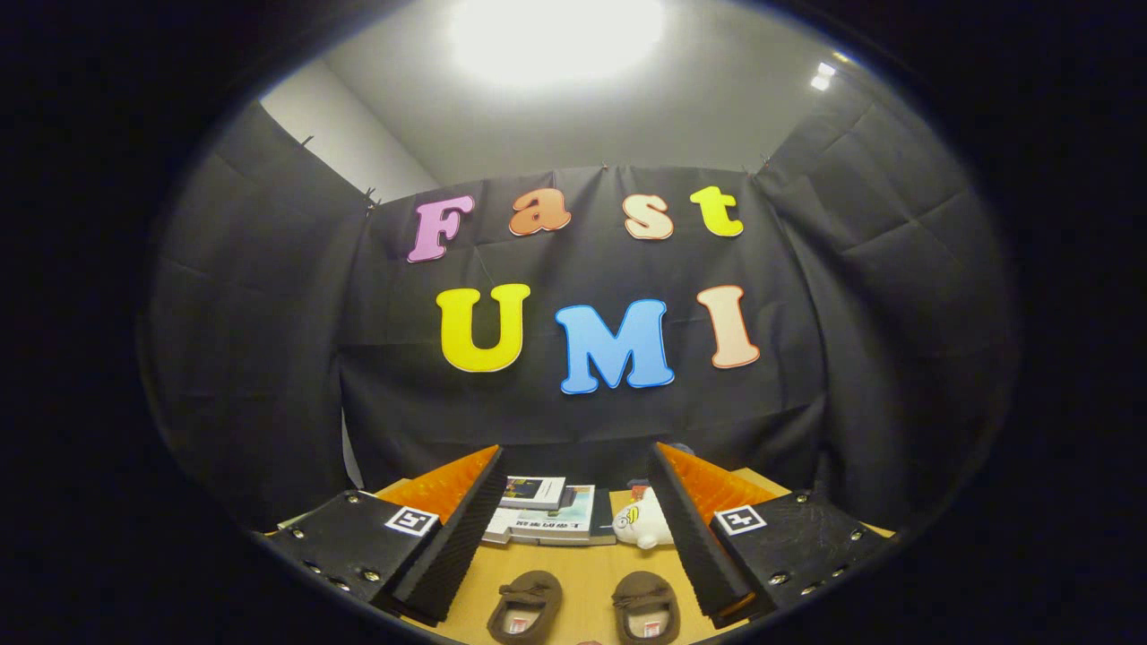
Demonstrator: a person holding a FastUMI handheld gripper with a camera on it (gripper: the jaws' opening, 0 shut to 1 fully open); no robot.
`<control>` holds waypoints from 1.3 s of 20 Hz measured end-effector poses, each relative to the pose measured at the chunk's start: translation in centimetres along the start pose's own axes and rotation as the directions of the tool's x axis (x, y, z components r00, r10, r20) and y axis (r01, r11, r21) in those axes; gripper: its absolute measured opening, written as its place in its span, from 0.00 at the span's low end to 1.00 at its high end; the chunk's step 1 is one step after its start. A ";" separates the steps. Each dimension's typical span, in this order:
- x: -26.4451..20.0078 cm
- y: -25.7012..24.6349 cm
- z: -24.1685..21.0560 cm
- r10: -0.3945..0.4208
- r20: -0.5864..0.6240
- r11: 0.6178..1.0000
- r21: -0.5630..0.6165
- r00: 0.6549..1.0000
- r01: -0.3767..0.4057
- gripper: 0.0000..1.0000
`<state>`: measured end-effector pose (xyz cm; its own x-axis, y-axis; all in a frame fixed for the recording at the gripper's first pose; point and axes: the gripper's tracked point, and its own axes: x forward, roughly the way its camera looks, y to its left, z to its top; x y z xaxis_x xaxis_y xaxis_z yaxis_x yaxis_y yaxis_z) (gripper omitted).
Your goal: Open the storage box then place both shoes into the box .Put the left shoe in first, then the right shoe, with the right side of both shoes facing outward in a uniform manner.
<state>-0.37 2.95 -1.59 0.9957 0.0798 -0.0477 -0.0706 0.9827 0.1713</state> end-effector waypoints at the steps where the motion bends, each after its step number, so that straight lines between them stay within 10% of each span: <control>1: 0.0 0.5 -0.6 0.017 -0.019 1.000 0.024 1.000 -0.017 0.97; 13: 0.3 6.8 -6.8 0.197 -0.180 0.923 0.364 0.964 -0.121 0.98; 26: 0.6 12.1 -14.5 0.376 -0.307 0.679 0.733 0.874 -0.035 0.96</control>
<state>-1.56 17.33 -13.85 0.8256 0.4904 -0.2790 -0.0385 0.5422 0.8393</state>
